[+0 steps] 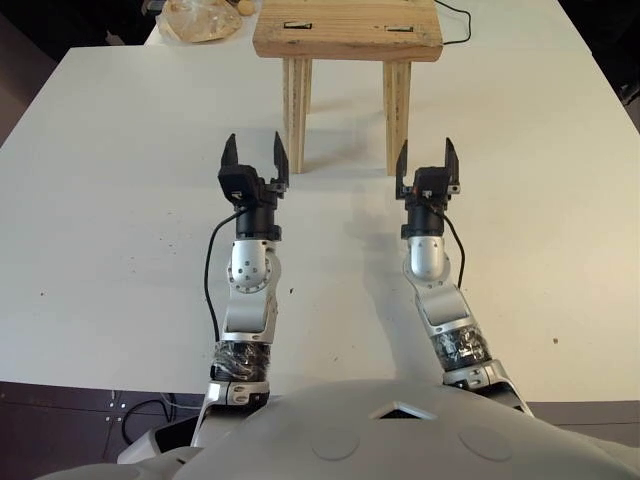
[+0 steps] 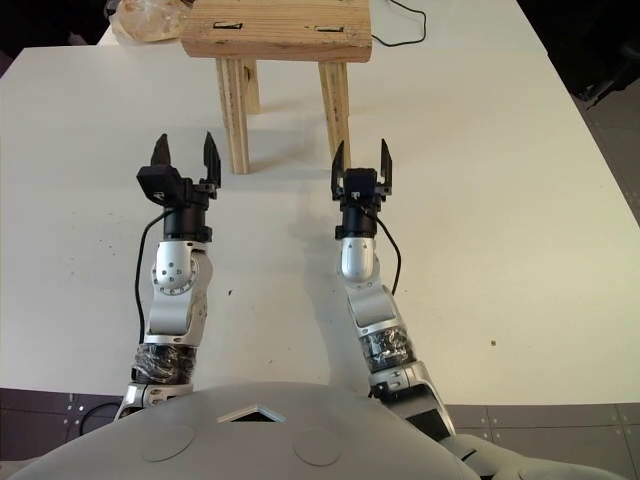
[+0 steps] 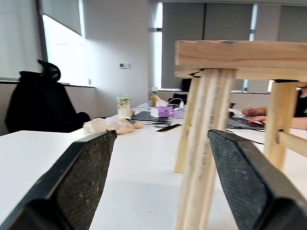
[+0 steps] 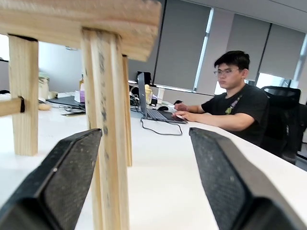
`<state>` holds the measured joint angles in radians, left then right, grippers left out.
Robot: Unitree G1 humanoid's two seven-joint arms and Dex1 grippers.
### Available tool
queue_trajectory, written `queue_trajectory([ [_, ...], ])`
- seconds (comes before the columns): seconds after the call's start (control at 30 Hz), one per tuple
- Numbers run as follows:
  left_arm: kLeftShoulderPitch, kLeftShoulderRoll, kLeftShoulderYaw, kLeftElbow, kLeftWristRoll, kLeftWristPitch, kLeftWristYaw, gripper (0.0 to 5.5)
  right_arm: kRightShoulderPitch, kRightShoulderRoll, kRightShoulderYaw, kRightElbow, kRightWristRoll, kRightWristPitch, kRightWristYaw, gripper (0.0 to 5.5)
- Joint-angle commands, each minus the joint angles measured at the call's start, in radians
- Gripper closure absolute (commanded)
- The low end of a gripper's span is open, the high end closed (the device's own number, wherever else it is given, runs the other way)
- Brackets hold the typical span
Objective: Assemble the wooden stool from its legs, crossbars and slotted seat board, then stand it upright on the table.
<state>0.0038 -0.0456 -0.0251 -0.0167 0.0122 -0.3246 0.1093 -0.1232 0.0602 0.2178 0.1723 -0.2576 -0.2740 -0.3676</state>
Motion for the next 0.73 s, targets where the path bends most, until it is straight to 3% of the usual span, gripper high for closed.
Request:
queue_trajectory([
  [0.03, -0.033, -0.050, -0.002, 0.043, 0.023, -0.038, 0.045, 1.96, -0.061, 0.023, -0.027, 0.043, 0.049, 0.025, 0.055, 2.13],
  [0.4, -0.074, -0.085, -0.058, 0.135, 0.074, -0.137, 0.113, 1.96, -0.155, -0.029, -0.081, 0.116, 0.062, -0.001, 0.137, 2.13],
  [0.73, -0.045, -0.110, -0.062, 0.069, 0.139, -0.151, 0.289, 1.96, -0.200, -0.054, -0.132, 0.110, 0.088, 0.065, 0.209, 2.13],
])
